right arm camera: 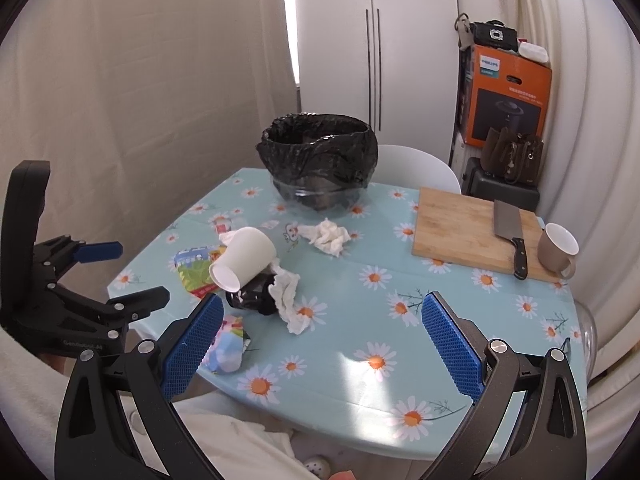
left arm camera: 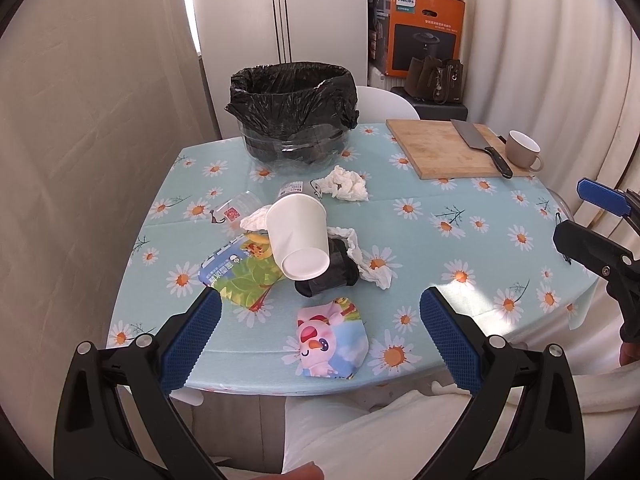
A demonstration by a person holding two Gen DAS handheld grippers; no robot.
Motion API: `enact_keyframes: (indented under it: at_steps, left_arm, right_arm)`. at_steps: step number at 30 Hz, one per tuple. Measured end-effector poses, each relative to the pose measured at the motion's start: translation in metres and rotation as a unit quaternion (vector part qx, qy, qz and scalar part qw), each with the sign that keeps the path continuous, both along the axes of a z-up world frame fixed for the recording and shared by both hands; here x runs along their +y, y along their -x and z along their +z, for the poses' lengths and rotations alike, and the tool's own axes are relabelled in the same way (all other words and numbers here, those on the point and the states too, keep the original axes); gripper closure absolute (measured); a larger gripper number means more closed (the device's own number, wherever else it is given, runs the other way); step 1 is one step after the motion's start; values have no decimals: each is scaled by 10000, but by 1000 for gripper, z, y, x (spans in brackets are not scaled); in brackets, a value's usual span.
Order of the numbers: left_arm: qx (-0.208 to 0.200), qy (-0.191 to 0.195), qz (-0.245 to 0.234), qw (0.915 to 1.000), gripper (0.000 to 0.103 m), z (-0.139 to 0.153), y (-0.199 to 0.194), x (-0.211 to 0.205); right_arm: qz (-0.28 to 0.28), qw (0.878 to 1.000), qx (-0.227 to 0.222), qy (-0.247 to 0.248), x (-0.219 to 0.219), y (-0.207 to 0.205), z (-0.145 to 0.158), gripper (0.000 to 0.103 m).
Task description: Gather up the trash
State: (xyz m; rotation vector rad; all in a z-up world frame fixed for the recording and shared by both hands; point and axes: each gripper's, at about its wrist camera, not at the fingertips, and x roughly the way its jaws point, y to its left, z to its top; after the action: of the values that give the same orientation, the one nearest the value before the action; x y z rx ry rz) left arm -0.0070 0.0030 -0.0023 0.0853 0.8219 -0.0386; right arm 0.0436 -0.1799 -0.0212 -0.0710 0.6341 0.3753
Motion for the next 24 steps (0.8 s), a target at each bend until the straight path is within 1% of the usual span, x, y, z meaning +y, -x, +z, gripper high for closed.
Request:
enact_keyframes:
  at_steps: [7, 10, 16, 19, 24]
  left_arm:
    - [-50, -98, 115, 9999, 6, 1, 5, -3]
    - [-33, -89, 68, 9999, 6, 0, 6, -5]
    - [-14, -111, 128, 9999, 6, -2, 7, -8]
    - [31, -99, 114, 9999, 6, -3, 7, -9]
    - [184, 235, 109, 9995, 6, -11, 5, -3]
  right_arm:
    - [-11, 10000, 0, 63, -3, 0, 1, 8]
    - [-43, 10000, 10, 70, -6, 0, 0, 8]
    - [78, 9999, 100, 74, -9, -1, -1, 8]
    - [19, 9999, 111, 56, -13, -2, -2, 9]
    - [-112, 9997, 202, -16, -23, -9, -3, 9]
